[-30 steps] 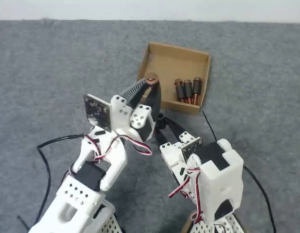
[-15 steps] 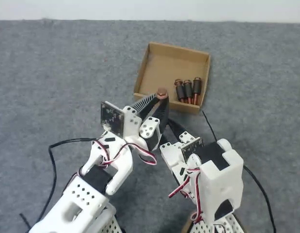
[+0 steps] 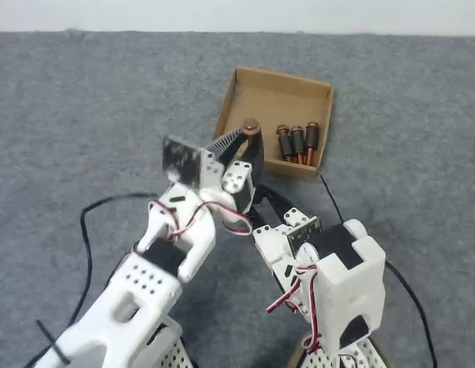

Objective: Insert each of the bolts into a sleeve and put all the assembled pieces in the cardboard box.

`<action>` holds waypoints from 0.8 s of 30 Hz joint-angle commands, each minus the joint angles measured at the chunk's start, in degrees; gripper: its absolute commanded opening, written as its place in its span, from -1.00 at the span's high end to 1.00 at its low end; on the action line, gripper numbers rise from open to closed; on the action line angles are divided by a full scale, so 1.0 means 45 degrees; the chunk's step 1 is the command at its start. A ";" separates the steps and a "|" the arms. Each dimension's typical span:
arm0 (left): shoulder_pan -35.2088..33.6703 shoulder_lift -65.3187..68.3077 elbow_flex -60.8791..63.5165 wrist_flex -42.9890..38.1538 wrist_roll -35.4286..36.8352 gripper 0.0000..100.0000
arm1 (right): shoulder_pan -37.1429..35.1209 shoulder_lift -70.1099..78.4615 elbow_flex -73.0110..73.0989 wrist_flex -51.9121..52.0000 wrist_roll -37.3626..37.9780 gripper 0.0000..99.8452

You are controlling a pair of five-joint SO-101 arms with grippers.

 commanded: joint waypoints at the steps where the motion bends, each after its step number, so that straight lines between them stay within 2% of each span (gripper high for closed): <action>1: 0.0274 0.0313 -0.0947 -0.0488 0.0117 0.98 | -0.0147 -0.0537 0.0274 -0.0303 0.0137 0.99; 14: 0.0332 0.0352 -0.0029 -0.0586 0.0078 0.98 | -0.0127 -0.0537 0.0274 -0.0303 0.0137 0.99; 19: 0.0098 0.0449 0.0264 -0.1797 0.0059 0.98 | -0.0107 -0.0537 0.0293 -0.0303 0.0117 0.99; 24: -0.0078 0.0449 0.0713 -0.1973 0.0078 0.98 | -0.0107 -0.0537 0.0313 -0.0303 0.0117 0.99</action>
